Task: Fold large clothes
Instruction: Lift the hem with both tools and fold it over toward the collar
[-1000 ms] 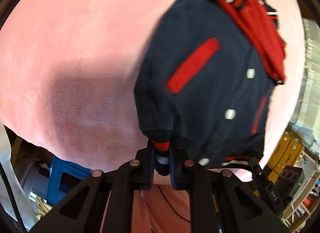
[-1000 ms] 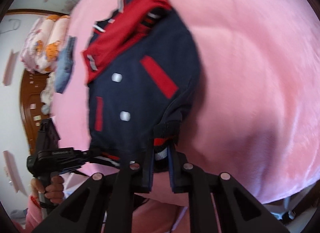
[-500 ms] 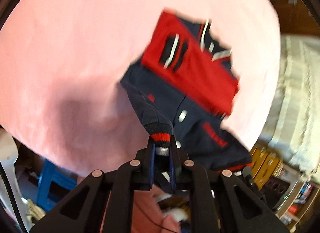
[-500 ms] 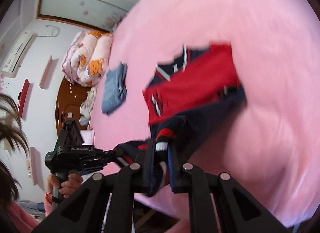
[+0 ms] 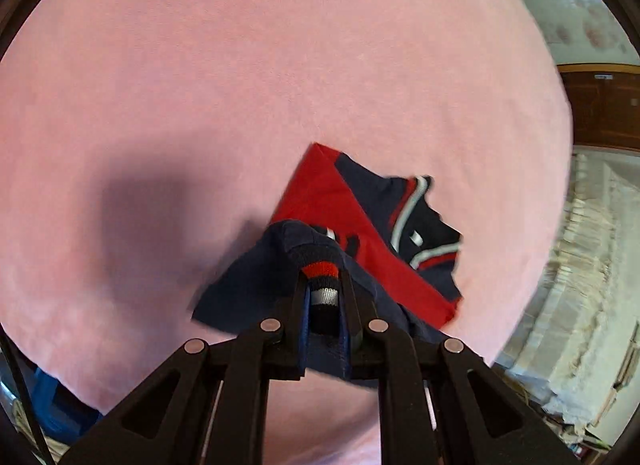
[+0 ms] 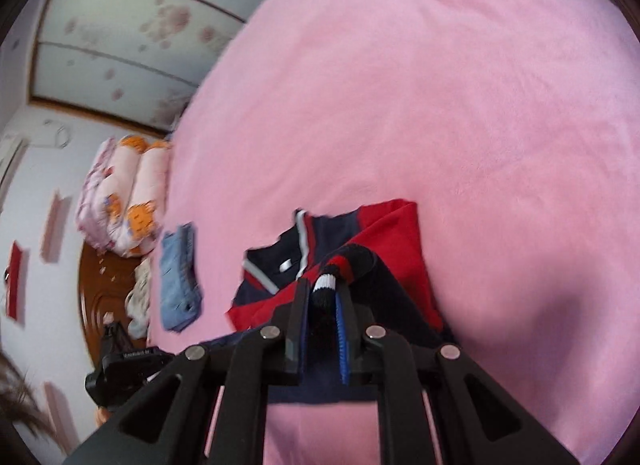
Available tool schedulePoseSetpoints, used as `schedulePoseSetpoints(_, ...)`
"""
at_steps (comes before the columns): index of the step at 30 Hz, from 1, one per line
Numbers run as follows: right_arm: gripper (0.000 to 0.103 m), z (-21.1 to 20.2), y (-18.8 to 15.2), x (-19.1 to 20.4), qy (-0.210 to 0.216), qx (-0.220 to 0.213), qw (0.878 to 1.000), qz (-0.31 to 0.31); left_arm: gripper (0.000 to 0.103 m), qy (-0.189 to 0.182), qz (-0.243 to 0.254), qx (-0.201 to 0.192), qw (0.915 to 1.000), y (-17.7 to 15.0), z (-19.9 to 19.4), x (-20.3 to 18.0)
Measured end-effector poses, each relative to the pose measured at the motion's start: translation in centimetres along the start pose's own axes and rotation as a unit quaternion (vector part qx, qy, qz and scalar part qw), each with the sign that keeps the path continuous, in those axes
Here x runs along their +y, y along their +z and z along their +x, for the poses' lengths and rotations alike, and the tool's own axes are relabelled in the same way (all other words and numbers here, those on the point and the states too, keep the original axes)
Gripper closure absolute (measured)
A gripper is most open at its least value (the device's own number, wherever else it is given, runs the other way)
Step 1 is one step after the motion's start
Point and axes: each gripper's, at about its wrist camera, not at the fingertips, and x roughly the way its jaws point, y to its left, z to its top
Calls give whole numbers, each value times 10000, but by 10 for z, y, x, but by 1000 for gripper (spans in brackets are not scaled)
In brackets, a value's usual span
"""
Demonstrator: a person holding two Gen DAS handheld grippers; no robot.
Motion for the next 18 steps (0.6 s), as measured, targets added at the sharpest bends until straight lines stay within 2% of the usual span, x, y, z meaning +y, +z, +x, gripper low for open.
schedulePoseSetpoints(6,92,19,20,-14,-70,-449,9983,369,93,-161,-12,69,9998,33,23,-7)
schedulePoseSetpoints(10,91,21,40,-23,-340,-812,9945,570,91,28,436,63,9990,45,31,-23)
schedulePoseSetpoints(13,91,22,51,-26,-401,-814,9942,580,75,-10,652,-164,9977,46,29,-34)
schedulePoseSetpoints(15,91,23,53,-25,-469,-780,9946,500,53,-61,790,-555,9953,45,18,-40)
schedulePoseSetpoints(17,91,23,51,-22,-538,-738,9950,398,43,-60,864,-845,9927,43,8,-43)
schedulePoseSetpoints(18,91,22,49,-19,-576,-730,9951,322,42,-35,908,-965,9912,41,4,-44)
